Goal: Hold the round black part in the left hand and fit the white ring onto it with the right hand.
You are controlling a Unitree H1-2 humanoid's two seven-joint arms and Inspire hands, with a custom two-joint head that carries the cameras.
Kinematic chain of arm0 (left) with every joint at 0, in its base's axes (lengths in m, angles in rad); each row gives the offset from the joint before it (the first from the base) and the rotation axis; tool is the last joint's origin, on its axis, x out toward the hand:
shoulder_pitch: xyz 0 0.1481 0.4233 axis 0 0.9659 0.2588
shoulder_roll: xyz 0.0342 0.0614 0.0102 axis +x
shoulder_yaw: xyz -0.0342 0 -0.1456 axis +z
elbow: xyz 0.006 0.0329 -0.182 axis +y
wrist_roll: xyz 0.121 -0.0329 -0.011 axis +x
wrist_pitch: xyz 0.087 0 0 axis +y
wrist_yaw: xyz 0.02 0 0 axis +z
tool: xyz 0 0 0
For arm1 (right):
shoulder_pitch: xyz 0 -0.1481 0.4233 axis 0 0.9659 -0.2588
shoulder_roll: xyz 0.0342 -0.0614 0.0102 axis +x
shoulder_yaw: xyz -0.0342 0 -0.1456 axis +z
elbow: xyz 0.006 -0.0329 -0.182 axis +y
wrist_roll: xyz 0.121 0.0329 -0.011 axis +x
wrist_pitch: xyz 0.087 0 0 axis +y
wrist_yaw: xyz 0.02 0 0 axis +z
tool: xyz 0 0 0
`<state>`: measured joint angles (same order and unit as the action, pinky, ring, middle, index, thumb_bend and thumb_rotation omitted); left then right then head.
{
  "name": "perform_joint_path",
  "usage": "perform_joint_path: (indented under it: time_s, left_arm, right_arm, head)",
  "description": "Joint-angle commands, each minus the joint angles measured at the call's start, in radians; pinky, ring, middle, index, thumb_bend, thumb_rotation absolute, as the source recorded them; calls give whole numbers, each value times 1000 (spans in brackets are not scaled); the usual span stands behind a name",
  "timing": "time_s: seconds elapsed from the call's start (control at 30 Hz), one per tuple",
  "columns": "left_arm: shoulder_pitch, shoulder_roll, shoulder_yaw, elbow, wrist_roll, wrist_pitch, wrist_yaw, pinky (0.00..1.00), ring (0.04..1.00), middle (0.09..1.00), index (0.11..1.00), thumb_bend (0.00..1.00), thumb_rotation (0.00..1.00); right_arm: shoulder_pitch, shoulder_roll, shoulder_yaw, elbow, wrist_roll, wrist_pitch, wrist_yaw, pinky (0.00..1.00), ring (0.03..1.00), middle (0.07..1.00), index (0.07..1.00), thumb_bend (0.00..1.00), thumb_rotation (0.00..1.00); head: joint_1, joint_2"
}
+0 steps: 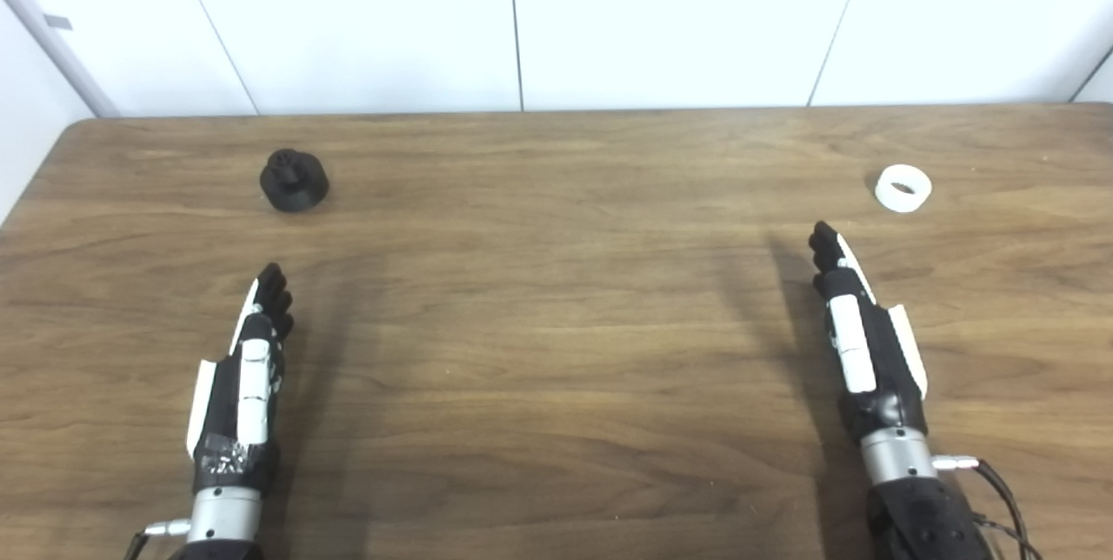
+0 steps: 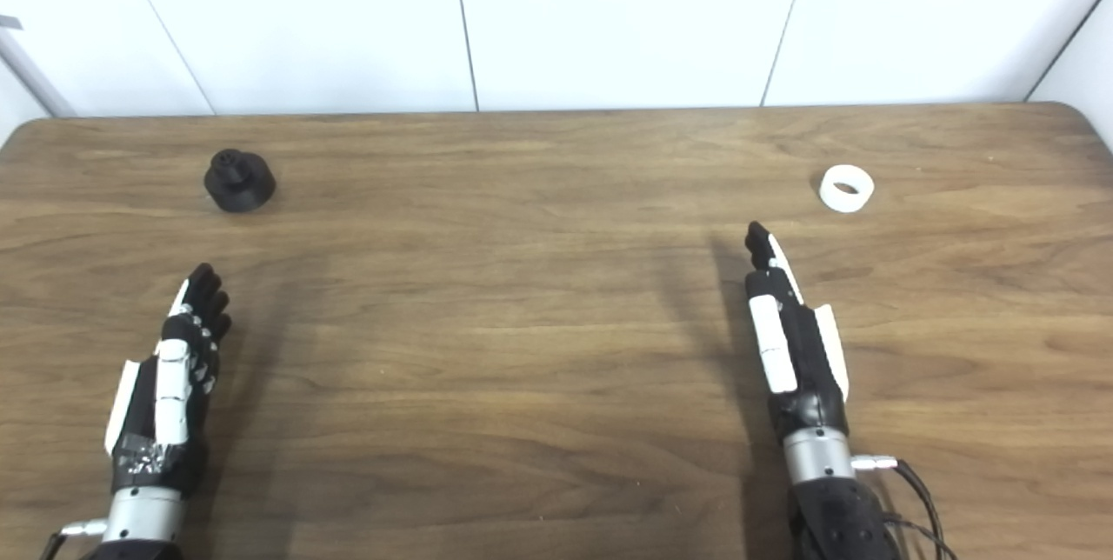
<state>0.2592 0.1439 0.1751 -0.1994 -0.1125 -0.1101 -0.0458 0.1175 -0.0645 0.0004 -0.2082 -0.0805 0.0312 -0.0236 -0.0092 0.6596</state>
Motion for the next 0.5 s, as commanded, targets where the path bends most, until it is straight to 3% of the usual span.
perform_joint_path:
  time_s: [0.0, 0.33, 0.47]
  left_arm:
    - [4, 11, 4, -3, 2, 8, 0, 1000, 1000, 1000, 999, 497, 1000]
    - [7, 10, 3, -6, -3, 9, -2, 1000, 1000, 1000, 997, 503, 998]
    - [6, 5, -3, -1, 5, 4, -1, 1000, 1000, 1000, 996, 488, 1000]
  right_arm:
    - [11, 13, 3, -19, 9, -1, 4, 1000, 982, 959, 945, 568, 1000]
    - [13, 7, 4, -15, 5, -10, 4, 1000, 977, 956, 944, 563, 1000]
    - [11, 0, -1, -8, 10, -12, 8, 1000, 980, 956, 943, 567, 1000]
  head:
    - [-1, 1]
    - [0, 0]
    - [47, -19]
